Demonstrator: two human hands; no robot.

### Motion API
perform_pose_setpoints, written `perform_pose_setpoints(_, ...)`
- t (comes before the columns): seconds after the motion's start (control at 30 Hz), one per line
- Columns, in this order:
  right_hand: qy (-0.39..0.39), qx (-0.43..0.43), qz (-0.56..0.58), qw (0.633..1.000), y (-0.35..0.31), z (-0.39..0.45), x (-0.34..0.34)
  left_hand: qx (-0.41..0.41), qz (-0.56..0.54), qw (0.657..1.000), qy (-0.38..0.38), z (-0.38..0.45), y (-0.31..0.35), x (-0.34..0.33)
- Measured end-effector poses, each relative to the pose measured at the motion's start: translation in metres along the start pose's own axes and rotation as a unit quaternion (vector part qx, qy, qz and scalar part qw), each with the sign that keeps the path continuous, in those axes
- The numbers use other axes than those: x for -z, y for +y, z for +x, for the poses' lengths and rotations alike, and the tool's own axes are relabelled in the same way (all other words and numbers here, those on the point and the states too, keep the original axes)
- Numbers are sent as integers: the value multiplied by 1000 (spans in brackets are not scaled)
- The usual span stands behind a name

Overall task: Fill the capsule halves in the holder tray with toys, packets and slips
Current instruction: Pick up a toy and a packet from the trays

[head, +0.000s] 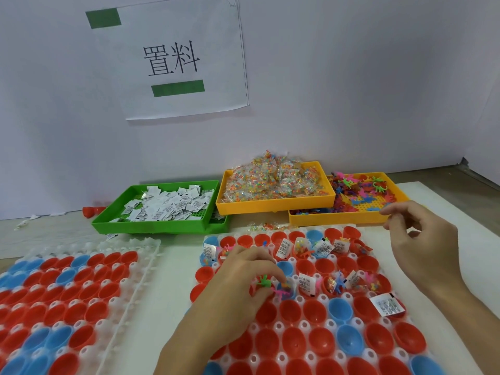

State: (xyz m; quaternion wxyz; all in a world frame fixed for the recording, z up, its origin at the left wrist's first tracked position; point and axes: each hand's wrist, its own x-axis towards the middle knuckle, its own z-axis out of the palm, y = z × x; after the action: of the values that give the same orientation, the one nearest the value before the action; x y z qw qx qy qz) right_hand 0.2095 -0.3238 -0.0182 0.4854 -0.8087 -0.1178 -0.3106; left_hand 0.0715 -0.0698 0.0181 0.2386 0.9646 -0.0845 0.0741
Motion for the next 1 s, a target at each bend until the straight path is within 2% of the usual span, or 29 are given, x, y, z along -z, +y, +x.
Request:
perform_pose_setpoints(0.37,1,-1,4,1000,1,0,1,-8,7,999,46,7,4,-6)
perform_pose_setpoints(0.77,3,0,6,1000,4,0,-1,-15,-6,999,34,3,3,-5)
perform_pose_setpoints(1.0,3,-3,6,1000,5,1,-1,-16,-5,1000,3,9,7,-5)
